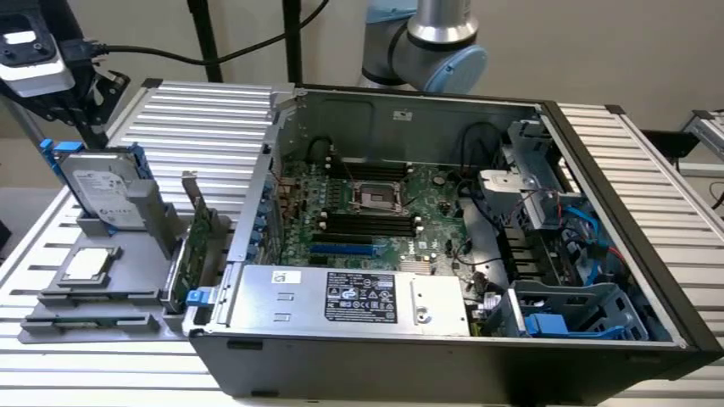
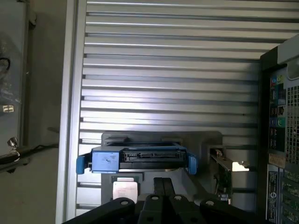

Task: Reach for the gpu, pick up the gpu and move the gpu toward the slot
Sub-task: 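Reach for the gpu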

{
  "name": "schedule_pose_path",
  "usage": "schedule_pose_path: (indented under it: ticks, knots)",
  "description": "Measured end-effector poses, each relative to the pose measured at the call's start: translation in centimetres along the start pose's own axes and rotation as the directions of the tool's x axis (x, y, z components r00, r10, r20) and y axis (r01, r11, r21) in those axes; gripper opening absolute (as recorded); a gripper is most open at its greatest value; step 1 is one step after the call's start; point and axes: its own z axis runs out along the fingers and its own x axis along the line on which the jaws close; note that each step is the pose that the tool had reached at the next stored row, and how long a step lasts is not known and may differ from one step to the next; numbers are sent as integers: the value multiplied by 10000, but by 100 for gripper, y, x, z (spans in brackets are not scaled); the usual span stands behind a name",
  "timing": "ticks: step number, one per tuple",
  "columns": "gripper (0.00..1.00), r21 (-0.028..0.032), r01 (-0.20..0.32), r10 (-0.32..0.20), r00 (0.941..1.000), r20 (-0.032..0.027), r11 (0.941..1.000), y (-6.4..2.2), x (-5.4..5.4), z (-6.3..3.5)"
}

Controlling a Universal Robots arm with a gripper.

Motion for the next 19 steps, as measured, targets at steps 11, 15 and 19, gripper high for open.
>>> schedule_pose_path:
  ticks: [11, 15, 19]
  knots:
    - [11, 0, -1, 1, 10000, -70, 10000, -294, -352, -11]
    - [11, 1, -2, 2, 10000, -96, 10000, -400, -483, -16]
    - [11, 5, -2, 2, 9999, -101, 10000, -495, -607, -13]
